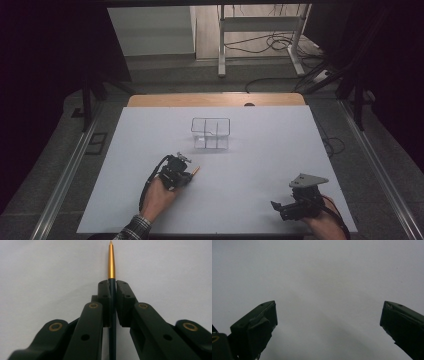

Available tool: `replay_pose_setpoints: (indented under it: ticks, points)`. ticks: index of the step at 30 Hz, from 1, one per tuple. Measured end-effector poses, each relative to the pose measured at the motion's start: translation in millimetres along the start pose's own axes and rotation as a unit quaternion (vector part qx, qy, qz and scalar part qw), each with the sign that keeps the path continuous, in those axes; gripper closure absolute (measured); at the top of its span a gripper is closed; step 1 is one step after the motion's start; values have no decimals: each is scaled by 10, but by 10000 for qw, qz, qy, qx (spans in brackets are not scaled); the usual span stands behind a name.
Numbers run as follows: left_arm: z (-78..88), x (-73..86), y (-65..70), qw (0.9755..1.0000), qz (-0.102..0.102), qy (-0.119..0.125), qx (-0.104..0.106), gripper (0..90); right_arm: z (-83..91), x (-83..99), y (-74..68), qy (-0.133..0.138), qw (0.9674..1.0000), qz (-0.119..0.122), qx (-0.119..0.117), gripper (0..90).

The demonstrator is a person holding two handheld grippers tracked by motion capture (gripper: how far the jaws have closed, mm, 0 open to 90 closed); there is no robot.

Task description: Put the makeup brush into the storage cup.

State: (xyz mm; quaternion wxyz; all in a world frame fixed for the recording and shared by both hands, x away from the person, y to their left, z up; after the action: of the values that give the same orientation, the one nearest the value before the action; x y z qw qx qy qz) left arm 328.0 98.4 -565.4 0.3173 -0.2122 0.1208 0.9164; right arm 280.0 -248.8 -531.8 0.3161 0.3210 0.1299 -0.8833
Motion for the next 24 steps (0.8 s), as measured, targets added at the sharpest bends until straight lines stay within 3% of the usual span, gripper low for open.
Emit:
replay_pose_setpoints:
  ticks: [13,24]
  points:
    - [135,-48,9,9992,-144,375,64,836,-2,2,-4,-9,10000,11,-15,14]
    - [242,-72,7,9973,-146,690,191,836,-4,4,-7,-20,10000,27,-28,16]
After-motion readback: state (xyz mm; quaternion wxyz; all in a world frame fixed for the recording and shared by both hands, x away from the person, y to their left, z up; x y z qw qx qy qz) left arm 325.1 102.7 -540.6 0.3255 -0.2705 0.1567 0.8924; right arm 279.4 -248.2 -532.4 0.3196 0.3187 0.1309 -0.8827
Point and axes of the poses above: each handheld gripper's, and its own axes: z roughly backward along the jaws, x roughly out of its underside, y roughly to its right, the point moved 6 cm from there along -z, roughly forward along the jaws, and after that the axes turned 4 degrees about -z, right-handed, at the moved point
